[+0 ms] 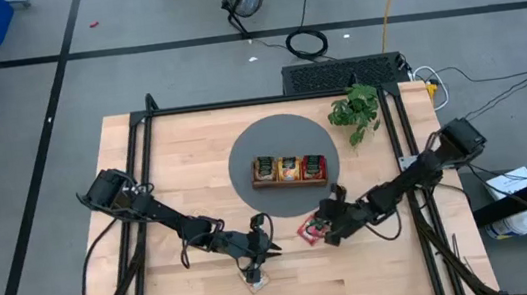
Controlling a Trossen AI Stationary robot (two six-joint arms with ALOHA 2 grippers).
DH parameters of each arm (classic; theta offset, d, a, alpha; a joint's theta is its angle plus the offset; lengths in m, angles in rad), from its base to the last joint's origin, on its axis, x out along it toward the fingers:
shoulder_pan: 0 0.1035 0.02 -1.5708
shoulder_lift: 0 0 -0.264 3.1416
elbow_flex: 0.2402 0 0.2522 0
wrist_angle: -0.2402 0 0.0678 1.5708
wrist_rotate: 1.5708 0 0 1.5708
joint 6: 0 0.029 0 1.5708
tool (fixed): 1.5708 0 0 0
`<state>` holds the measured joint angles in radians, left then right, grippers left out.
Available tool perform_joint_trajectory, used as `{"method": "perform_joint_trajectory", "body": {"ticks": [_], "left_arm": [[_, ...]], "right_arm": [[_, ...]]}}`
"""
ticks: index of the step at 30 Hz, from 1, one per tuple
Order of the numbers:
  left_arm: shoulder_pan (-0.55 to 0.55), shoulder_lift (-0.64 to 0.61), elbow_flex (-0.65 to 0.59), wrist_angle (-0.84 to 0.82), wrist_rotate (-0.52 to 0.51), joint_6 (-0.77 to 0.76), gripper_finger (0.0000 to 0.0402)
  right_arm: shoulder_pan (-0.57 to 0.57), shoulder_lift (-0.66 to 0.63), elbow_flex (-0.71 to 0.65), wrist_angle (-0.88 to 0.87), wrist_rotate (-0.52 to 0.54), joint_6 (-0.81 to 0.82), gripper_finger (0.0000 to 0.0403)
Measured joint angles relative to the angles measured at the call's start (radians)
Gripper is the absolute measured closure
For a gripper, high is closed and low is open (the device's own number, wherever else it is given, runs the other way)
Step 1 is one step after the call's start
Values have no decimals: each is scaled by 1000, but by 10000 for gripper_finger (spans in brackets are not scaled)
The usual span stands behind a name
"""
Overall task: Pick & Place Tea
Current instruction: Adjust the red tea bag on the table
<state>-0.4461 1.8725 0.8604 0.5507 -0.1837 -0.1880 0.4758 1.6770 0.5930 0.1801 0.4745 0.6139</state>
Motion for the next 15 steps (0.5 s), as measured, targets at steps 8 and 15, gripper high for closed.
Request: {"method": "perform_joint_trajectory", "body": {"ticks": [8, 15], "left_arm": [[4, 0, 0, 0, 0, 0, 346], [7, 0, 0, -10, -1, 2, 346]], "right_arm": [[-60, 113, -1, 299, -160, -169, 403], [-51, 118, -2, 351, -218, -245, 403]]}}
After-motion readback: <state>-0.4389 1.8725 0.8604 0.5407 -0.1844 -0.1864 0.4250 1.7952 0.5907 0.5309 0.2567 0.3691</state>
